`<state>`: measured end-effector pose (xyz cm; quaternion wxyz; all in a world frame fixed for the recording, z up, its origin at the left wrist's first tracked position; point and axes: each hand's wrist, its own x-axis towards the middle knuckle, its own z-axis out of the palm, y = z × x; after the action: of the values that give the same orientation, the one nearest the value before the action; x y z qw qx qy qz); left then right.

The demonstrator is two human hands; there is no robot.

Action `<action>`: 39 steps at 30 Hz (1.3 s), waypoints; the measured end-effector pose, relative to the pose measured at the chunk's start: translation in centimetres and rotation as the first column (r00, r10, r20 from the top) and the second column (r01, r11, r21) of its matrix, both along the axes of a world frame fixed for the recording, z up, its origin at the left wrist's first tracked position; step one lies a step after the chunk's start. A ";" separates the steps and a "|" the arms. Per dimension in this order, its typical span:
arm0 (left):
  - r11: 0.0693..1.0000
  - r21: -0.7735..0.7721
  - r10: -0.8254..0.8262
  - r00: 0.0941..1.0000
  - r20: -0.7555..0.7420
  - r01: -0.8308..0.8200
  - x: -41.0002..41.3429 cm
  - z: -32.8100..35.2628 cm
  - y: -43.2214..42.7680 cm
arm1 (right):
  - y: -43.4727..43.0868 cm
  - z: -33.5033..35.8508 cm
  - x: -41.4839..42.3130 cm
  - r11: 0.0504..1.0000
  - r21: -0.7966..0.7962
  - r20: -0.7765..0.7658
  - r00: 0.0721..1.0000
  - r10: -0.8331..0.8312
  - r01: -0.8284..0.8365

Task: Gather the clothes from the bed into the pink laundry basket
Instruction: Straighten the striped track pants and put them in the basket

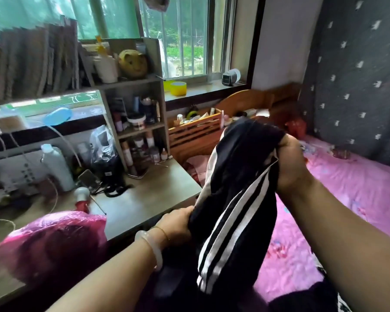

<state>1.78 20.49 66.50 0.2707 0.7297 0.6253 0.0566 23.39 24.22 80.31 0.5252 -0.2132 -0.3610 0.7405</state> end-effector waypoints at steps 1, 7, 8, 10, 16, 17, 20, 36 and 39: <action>1.000 -0.018 0.014 0.992 -0.127 -0.016 -0.5 -0.6 -0.4 | 0.5 0.0 1.0 0.998 -0.003 -0.032 0.998 -0.056 0.056; 0.925 -0.044 0.373 0.923 -0.090 -0.378 -3.8 -1.3 0.2 | 1.4 -3.8 8.0 0.920 -0.118 0.081 0.927 -0.366 0.374; 0.909 -0.062 0.412 0.911 -0.021 -0.412 -3.8 -0.7 0.6 | 1.4 -4.7 9.0 0.881 -0.161 0.138 0.894 -0.426 0.445; 0.894 -0.109 0.446 0.885 0.133 -0.434 -2.8 1.1 1.2 | 1.8 -7.2 10.8 0.772 -0.232 0.377 0.786 -0.490 0.592; 0.761 -0.519 0.648 0.445 0.618 -0.388 3.7 5.4 1.1 | -0.8 -8.6 7.6 0.998 0.070 0.964 0.257 -0.066 -0.005; 0.761 -0.544 0.649 0.409 0.642 -0.353 4.8 5.8 1.2 | -2.3 -8.0 5.6 0.992 0.054 0.937 0.349 -0.012 -0.110; 0.815 -0.517 0.578 0.410 0.706 -0.260 7.9 7.0 1.7 | -4.5 -9.1 1.0 0.961 0.104 0.858 0.512 0.043 -0.256; 0.949 -0.233 0.229 0.972 0.050 -0.211 6.7 -3.2 -1.6 | 1.0 -9.3 3.3 0.844 -0.477 0.195 0.966 -0.171 0.246; 0.922 -0.125 0.377 0.924 0.064 -0.367 5.2 -1.5 -0.2 | 1.7 -9.5 5.6 0.854 -0.405 0.317 0.926 -0.204 0.327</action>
<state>6.95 20.30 65.00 0.3221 0.5783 0.7422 0.1041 29.01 25.88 70.84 0.5066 -0.4734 -0.2126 0.6885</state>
